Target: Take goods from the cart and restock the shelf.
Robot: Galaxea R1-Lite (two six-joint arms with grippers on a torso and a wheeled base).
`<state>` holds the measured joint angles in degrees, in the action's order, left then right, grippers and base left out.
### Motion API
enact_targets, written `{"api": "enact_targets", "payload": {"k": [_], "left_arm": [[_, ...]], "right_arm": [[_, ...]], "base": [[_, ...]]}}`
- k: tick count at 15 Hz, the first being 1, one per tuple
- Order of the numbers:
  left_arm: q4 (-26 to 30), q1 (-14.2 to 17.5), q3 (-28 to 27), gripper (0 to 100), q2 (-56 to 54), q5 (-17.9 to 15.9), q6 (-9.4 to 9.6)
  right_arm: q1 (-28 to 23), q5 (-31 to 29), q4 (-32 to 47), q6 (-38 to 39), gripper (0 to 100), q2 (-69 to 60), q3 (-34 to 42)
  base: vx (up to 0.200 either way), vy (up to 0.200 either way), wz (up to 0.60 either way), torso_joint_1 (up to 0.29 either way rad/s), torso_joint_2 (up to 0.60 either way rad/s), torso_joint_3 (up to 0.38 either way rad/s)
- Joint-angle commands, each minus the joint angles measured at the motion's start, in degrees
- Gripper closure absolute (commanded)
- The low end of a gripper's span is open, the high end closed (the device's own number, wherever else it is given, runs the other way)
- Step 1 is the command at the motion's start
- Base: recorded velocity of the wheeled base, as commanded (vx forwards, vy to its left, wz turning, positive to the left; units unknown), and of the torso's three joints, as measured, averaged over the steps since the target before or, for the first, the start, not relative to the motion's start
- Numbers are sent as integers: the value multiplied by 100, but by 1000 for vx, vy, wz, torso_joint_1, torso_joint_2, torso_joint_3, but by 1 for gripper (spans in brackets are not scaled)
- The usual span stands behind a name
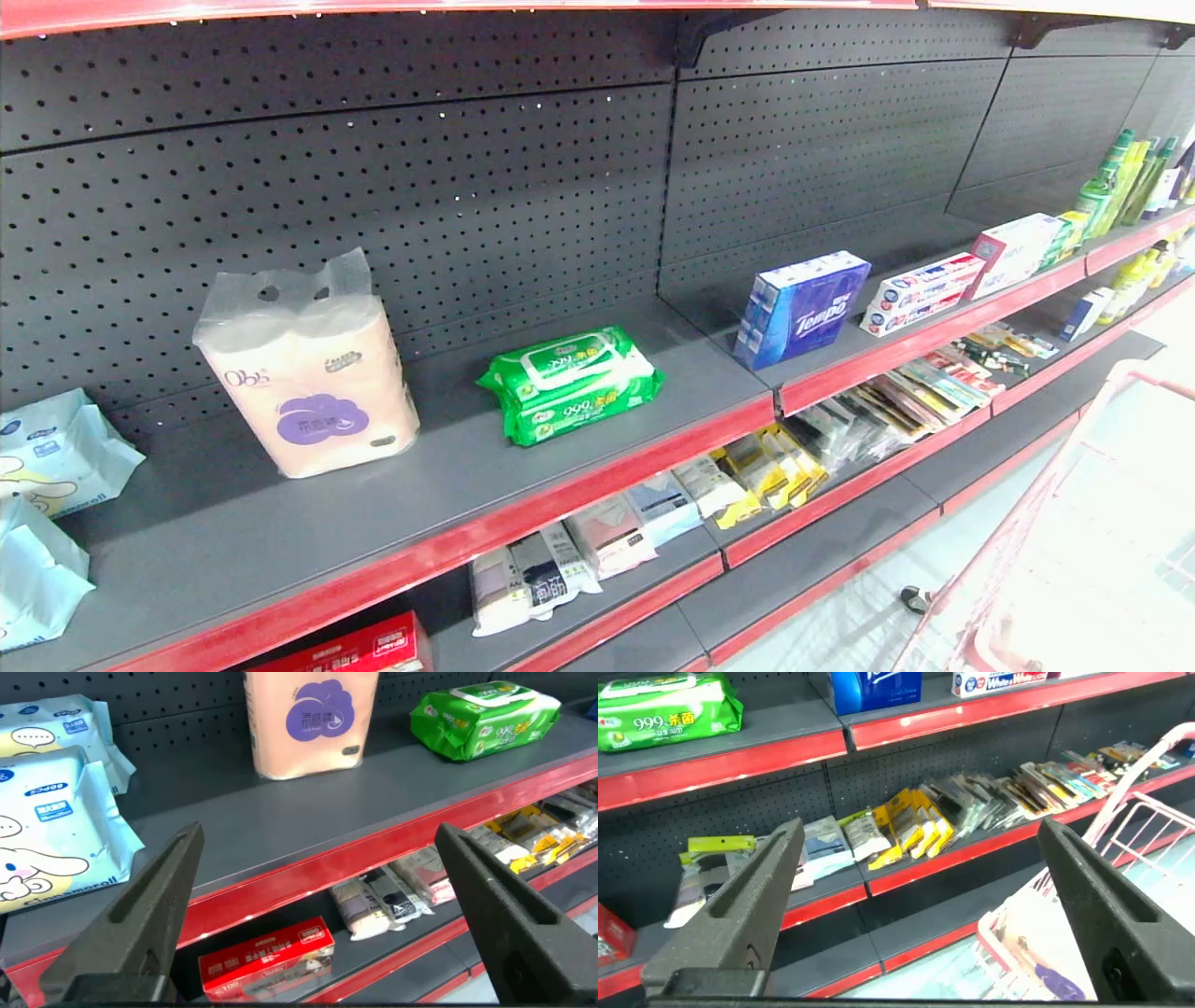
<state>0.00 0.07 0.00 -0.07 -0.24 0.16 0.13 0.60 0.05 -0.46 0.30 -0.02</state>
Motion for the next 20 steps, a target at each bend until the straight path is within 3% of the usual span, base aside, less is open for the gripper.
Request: {"api": "enact_targets", "payload": {"k": [1,2,3,4,6,7,8,9,10,14,18,20], "left_arm": [[0,1,0,0,7,-2,-7],[0,1,0,0,7,-2,-7],[0,1,0,0,7,-2,2],[0,1,0,0,7,-2,2],[0,1,0,0,7,-2,2],[0,1,0,0,7,-2,2],[0,1,0,0,7,-2,2],[0,1,0,0,7,-2,-7],[0,1,0,0,7,-2,2],[0,1,0,0,7,-2,-7],[0,1,0,0,7,7,-7],[0,1,0,0,7,-2,-7]], "right_arm": [[83,28,-5,-33,0,224,-6],[48,-16,4,55,0,391,-6],[-312,-139,4,196,0,910,-24],[-734,-139,57,222,0,1569,-604],[-1261,-112,109,916,0,4223,-2669],[-1261,-112,109,916,0,4223,-2669],[-1806,125,39,495,0,5999,-3821],[-2105,160,21,187,0,6605,-4093],[-2764,222,21,-745,0,7695,-4375],[-4197,846,21,-3487,0,9172,-3961],[-5120,872,21,-5122,0,10121,-3320],[-5164,872,-66,-5297,0,10393,-3126]], "base": [[0,0,0,0,0,0],[0,0,0,0,0,0],[0,0,0,0,0,0],[0,0,0,0,0,0],[0,0,0,0,0,0],[0,0,0,0,0,0],[0,0,0,0,0,0],[0,0,0,0,0,0],[0,0,0,0,0,0],[0,0,0,0,0,0],[0,0,0,0,0,0],[0,0,0,0,0,0]]}}
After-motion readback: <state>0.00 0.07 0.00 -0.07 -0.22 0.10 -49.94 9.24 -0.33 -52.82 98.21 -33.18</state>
